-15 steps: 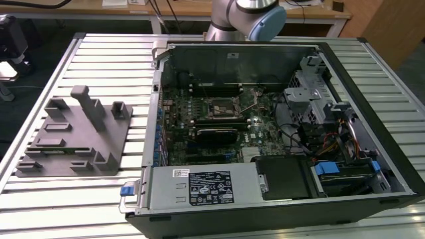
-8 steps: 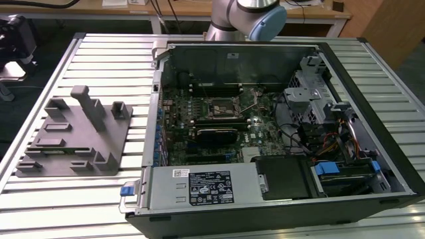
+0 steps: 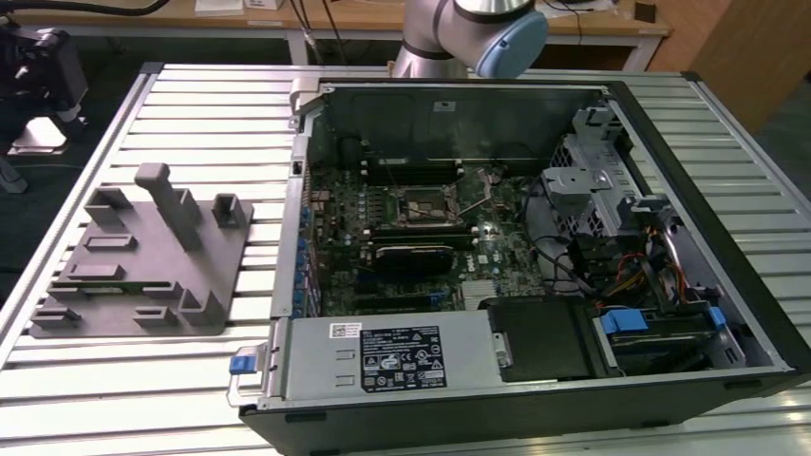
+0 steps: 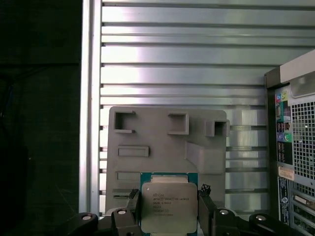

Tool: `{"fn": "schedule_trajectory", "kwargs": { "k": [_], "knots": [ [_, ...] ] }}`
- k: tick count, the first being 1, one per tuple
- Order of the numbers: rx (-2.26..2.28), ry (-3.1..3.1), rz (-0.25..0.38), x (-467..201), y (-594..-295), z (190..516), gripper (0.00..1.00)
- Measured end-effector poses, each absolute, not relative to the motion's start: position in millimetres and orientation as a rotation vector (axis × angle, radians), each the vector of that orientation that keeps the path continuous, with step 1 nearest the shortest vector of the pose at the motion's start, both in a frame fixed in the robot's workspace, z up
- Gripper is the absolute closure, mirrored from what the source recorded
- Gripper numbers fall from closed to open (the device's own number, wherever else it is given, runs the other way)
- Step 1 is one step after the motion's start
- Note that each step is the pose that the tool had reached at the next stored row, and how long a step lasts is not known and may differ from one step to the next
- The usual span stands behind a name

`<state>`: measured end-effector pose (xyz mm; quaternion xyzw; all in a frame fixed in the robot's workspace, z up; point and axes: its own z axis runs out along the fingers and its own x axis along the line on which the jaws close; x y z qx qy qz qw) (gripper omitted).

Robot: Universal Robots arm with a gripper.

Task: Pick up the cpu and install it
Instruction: 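Pick up the cpu and move it towards the insertion slot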

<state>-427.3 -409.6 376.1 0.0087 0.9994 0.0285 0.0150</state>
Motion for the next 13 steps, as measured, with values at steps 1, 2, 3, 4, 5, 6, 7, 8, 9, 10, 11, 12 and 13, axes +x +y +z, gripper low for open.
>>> {"fn": "schedule_trajectory", "kwargs": {
  "k": [1, 2, 3, 4, 5, 6, 7, 8, 9, 10, 11, 12, 13],
  "knots": [
    [0.027, 3.110, 0.089, -425.1, -409.6, 376.0, 0.45],
    [0.027, 3.110, 0.089, -422.8, -409.5, 376.1, 0.45],
    [0.027, 3.110, 0.089, -420.4, -409.5, 376.1, 0.45],
    [0.027, 3.110, 0.089, -418.2, -409.5, 376.1, 0.45],
    [0.027, 3.110, 0.089, -415.9, -409.5, 376.1, 0.45],
    [0.027, 3.110, 0.089, -413.5, -409.5, 376.1, 0.45],
    [0.027, 3.110, 0.089, -411.0, -409.5, 376.0, 0.45],
    [0.027, 3.110, 0.089, -408.6, -409.5, 376.1, 0.45],
    [0.027, 3.110, 0.089, -406.1, -409.5, 376.1, 0.45],
    [0.027, 3.110, 0.089, -403.7, -409.5, 376.1, 0.45],
    [0.027, 3.110, 0.089, -401.3, -409.5, 376.1, 0.45],
    [0.027, 3.110, 0.089, -398.9, -409.5, 376.1, 0.45],
    [0.027, 3.110, 0.089, -396.6, -409.5, 376.1, 0.45]
  ]
}}
